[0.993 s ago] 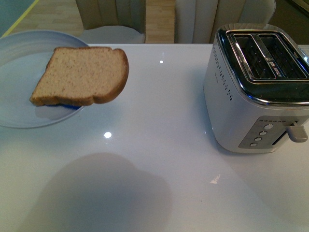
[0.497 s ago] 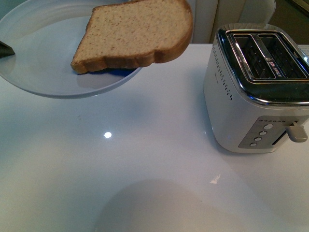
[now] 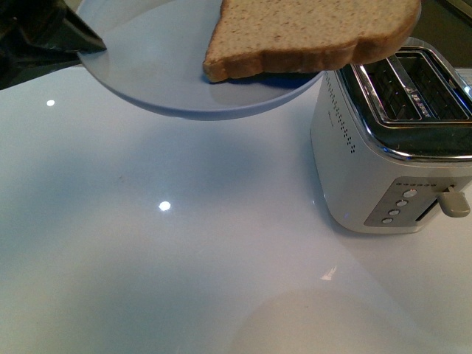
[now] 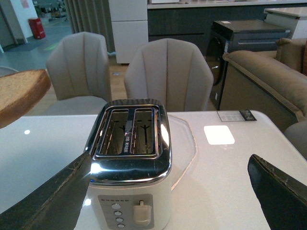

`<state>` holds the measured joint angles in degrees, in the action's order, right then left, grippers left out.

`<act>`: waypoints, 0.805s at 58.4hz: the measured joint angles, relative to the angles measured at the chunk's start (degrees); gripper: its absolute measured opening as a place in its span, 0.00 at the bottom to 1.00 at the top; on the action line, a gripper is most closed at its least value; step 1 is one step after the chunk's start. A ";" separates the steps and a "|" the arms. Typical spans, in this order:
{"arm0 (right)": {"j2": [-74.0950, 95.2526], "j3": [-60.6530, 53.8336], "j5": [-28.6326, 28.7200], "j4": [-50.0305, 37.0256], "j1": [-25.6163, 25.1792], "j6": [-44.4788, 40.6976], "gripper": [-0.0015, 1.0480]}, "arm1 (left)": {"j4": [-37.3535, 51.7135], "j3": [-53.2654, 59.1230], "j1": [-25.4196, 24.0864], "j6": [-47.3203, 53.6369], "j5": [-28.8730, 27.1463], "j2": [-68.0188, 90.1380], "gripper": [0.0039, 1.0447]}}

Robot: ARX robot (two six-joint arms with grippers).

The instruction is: Left arm holds plate, right arm toasts bread

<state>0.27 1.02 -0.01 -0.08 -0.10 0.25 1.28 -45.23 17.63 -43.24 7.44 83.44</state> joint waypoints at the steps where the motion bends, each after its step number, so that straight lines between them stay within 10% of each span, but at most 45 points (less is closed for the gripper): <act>1: 0.00 0.00 0.00 0.00 0.00 0.00 0.92 | -0.11 -0.24 0.33 -0.07 -0.11 0.22 0.02; 16: 0.24 0.11 -0.55 0.35 0.13 0.35 0.92 | -0.55 -1.27 2.47 -0.57 -0.90 1.11 0.02; 28: 10.71 5.99 -9.94 17.94 3.78 10.84 0.92 | -0.55 -1.46 2.49 -0.85 -0.76 1.33 0.02; 47: 37.00 15.52 -0.50 -3.82 6.34 23.85 0.92 | -0.55 -1.46 2.38 -1.14 -0.46 1.44 0.02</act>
<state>37.28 16.53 -0.51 -3.90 6.24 24.10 0.73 -46.70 20.01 -44.38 6.98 84.88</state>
